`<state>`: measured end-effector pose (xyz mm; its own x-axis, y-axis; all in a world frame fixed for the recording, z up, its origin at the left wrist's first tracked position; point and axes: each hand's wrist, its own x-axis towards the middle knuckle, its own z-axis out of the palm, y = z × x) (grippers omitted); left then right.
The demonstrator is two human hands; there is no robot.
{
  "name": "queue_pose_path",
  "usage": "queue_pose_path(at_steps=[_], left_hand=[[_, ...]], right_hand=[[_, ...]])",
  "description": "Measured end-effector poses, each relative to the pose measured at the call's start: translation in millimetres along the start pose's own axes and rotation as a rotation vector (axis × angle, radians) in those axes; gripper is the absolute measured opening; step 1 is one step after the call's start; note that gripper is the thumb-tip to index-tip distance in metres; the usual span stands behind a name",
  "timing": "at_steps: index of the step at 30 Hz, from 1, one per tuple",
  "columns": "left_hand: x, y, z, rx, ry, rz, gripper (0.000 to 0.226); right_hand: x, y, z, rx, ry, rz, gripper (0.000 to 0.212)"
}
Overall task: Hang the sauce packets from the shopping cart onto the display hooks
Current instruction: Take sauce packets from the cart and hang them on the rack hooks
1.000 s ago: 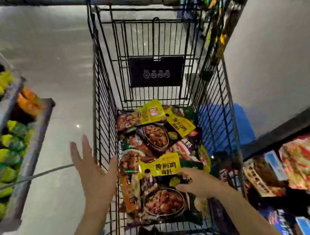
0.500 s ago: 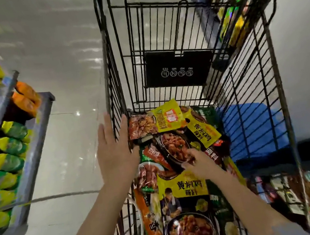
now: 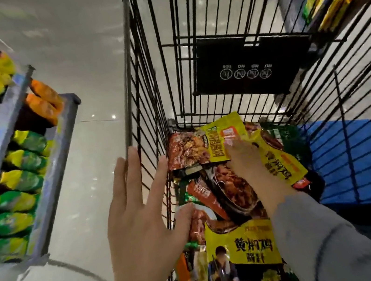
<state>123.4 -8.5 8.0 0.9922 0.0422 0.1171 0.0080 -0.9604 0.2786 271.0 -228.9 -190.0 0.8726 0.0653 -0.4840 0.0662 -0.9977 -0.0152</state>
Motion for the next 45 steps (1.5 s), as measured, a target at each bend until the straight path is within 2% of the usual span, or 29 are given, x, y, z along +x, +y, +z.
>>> queue_pose_path(at_steps=[3, 6, 11, 17, 21, 22, 25, 29, 30, 34, 37, 45], left_hand=[[1, 0, 0, 0.041, 0.013, 0.011, 0.074], [1, 0, 1, 0.075, 0.015, 0.021, 0.074], [1, 0, 1, 0.108, 0.014, 0.043, 0.077], [1, 0, 0, 0.123, -0.002, 0.036, 0.076], [0, -1, 0, 0.125, 0.0, 0.053, 0.079], [0, -1, 0, 0.127, 0.002, 0.053, 0.079], [0, 1, -1, 0.131, -0.017, 0.045, 0.079], [1, 1, -2, 0.128, -0.027, 0.045, 0.078], [1, 1, -2, 0.121, -0.012, 0.051, 0.076], [2, 0, 0, 0.12, 0.034, 0.077, 0.073], [1, 1, 1, 0.126, 0.034, 0.069, 0.072], [2, 4, -3, 0.099, 0.03, 0.064, 0.07]], right_hand=[[1, -3, 9, -0.065, 0.033, -0.06, 0.048], [-11, 1, 5, -0.132, 0.097, -0.143, 0.045], [-72, 8, 1, -0.114, 0.08, -0.229, 0.04], [-173, 39, 65, -0.054, -0.114, -0.252, 0.051], [-217, 77, 100, -0.099, -0.225, -0.1, 0.044], [-221, 80, 94, -0.057, -0.25, -0.05, 0.043], [-209, 80, 67, 0.142, -0.179, -0.014, 0.034], [-141, 64, 25, 0.342, 0.018, 0.044, 0.052], [-119, 63, 17, 0.364, 0.018, 0.078, 0.061], [-47, 57, 7, 0.331, -0.139, 0.169, 0.104], [-30, 48, 21, 0.329, -0.212, 0.202, 0.124], [-98, 18, 45, 0.095, -0.299, -0.041, 0.122]])
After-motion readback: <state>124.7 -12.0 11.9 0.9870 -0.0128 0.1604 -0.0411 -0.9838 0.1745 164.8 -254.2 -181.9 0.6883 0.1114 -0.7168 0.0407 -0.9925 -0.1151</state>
